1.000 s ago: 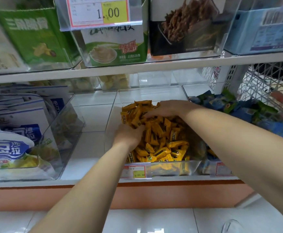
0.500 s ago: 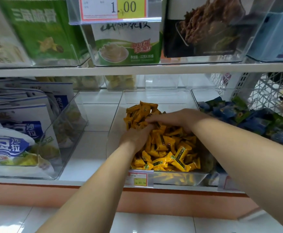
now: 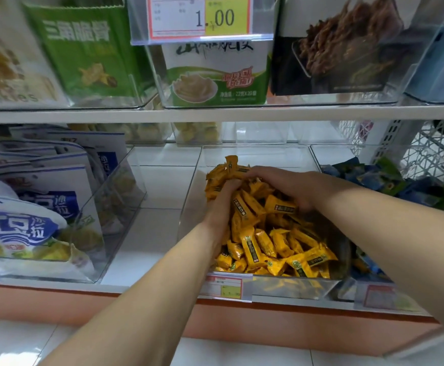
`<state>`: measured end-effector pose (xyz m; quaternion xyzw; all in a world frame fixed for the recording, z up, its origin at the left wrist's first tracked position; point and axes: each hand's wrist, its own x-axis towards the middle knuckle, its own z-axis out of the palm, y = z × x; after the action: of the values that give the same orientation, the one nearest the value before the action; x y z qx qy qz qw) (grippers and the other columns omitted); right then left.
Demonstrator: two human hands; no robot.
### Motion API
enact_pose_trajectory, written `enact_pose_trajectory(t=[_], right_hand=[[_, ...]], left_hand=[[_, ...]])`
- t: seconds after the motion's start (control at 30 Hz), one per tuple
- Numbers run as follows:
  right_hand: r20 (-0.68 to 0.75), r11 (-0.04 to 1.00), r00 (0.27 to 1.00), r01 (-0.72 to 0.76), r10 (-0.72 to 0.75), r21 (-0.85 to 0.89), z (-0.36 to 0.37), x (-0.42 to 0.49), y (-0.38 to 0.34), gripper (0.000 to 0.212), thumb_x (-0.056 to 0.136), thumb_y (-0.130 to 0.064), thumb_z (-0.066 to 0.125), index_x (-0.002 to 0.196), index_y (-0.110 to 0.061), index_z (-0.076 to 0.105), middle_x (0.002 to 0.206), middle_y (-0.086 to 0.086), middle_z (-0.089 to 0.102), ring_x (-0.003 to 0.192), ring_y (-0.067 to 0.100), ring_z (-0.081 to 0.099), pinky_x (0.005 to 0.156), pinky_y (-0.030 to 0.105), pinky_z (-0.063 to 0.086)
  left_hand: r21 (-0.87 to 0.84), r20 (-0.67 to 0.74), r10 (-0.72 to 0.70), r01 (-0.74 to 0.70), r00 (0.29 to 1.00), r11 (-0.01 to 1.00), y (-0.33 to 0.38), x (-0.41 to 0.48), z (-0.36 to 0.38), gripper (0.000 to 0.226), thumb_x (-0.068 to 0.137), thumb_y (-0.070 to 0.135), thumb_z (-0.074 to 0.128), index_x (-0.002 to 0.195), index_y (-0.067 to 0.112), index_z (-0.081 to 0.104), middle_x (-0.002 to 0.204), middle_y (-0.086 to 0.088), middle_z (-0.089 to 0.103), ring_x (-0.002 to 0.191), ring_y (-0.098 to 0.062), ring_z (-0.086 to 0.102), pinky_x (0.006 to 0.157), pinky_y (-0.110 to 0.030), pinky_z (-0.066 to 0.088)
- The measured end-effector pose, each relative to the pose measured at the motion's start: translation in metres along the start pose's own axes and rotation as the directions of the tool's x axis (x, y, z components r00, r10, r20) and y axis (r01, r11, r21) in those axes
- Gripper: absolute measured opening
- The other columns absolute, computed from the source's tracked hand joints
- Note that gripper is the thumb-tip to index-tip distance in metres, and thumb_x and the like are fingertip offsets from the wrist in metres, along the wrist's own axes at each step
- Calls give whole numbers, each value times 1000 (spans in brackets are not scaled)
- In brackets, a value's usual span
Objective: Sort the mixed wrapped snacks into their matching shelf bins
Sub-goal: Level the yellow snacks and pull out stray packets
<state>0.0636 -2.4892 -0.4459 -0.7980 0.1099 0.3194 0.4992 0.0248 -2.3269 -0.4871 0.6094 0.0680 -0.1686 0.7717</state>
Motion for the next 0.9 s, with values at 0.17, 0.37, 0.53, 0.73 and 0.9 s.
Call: enact_pose_trajectory(t=[0.17,0.37,0.53,0.73,0.9], right_hand=[[27,987,997,73,-78,144,-3,-5,-4,64,77,-69,64,117,-19,73,113,11,74,111,36,67,105,52,45],[77,931,976,167,-202,324,-21,-13,-6,65,81,-63,64,125,-14,66,123,12,68,104,35,68,93,45,54],[101,942,962,219,-252,255,-33,-22,-6,56,72,-67,69,108,-25,77,109,9,73,89,32,68,82,47,52],[68,967,965,253,-252,-11,-44,-41,-2,57,76,-75,57,110,-33,75,112,0,70,89,30,60,68,35,51],[-189,875,916,252,-353,-414,-42,-53,-13,45,86,-67,54,101,-30,75,107,-11,75,100,19,68,82,34,50]], left_hand=[[-185,154,-57,85,986,979,11,-7,-4,68,87,65,50,130,14,64,127,-22,65,118,-41,61,107,-56,42],[-288,169,-12,61,986,956,30,-23,-9,65,86,69,49,104,14,78,113,-19,72,101,-37,71,84,-50,58],[-277,160,31,14,987,961,35,-31,-4,64,90,66,45,89,14,81,103,-17,75,92,-34,73,71,-43,59],[-138,128,75,-57,989,989,36,-37,-8,61,93,64,39,81,22,82,91,-10,77,81,-26,75,64,-35,59],[378,36,192,-191,981,906,26,-42,-12,38,97,47,48,82,29,79,83,1,76,85,-21,70,77,-33,52]])
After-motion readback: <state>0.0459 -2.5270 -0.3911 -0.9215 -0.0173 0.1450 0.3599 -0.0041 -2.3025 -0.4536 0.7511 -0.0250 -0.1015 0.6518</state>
